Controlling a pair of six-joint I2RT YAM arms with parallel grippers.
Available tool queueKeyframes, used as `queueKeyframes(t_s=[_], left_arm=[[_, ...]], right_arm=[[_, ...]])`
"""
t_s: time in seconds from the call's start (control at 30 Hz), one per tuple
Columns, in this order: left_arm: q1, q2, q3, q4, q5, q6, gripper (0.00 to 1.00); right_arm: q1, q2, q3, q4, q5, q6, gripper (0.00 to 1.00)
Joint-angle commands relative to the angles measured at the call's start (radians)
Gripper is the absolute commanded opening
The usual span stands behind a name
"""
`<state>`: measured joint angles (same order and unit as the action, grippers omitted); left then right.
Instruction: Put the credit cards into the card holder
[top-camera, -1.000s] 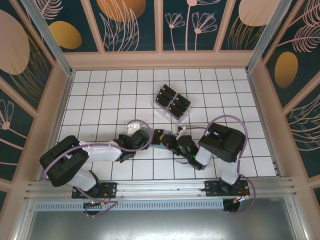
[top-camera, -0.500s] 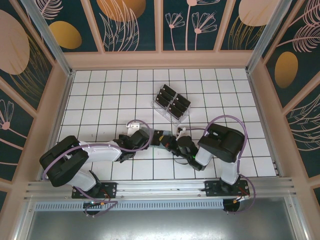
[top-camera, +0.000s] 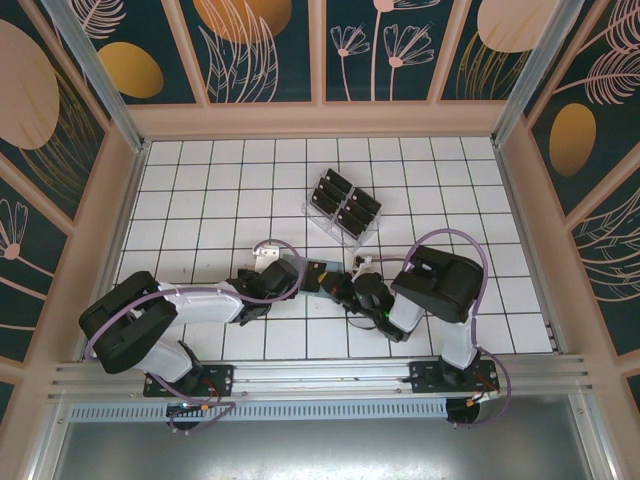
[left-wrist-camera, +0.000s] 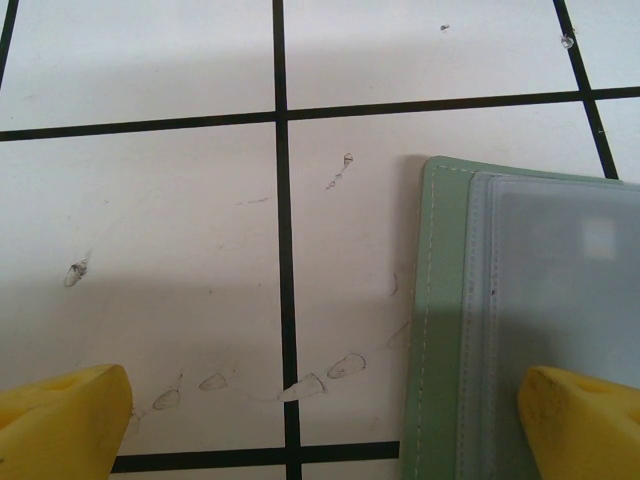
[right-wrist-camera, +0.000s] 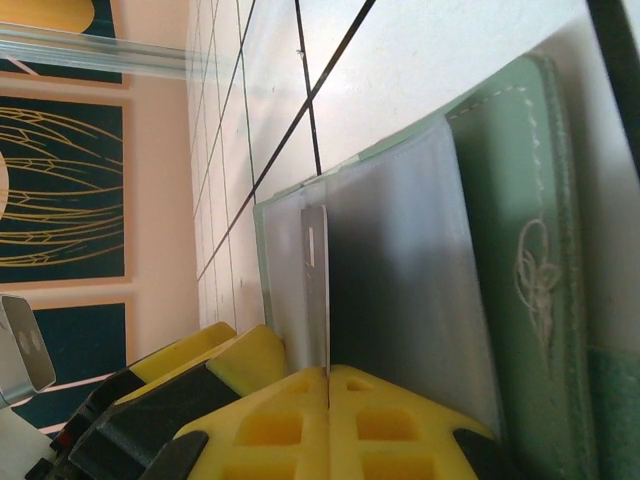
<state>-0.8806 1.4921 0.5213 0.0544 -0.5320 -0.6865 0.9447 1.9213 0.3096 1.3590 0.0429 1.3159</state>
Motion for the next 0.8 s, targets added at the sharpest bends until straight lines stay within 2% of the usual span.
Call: queueKeyframes(t_s=[0.0,0.57,0.7,0.77], left_arm=[[0.003,0.01,-0.024,-0.039,0.013,-0.005,0.98],[0.003,-0.028,0.007,-0.079,0.005,-0.003,0.99],[0.006,-0.074,0.045,-0.128,-0.021,0.012,0.99],[0.012,-0.092,0.063,-0.148,-0.025,0.02,0.99]], right_arm=[[0.002,0.031,0.016,-0.013,-0.011,-0.002,0.0],[-0.029,0.039,0.065,-0.077,-0.104,-0.018,0.0],[-0.034,-0.005,0.068,-0.14,-0.113,-0.044,0.25],[-0.036,-0.028,0.068,-0.171,-0.115,-0.054,0.35]])
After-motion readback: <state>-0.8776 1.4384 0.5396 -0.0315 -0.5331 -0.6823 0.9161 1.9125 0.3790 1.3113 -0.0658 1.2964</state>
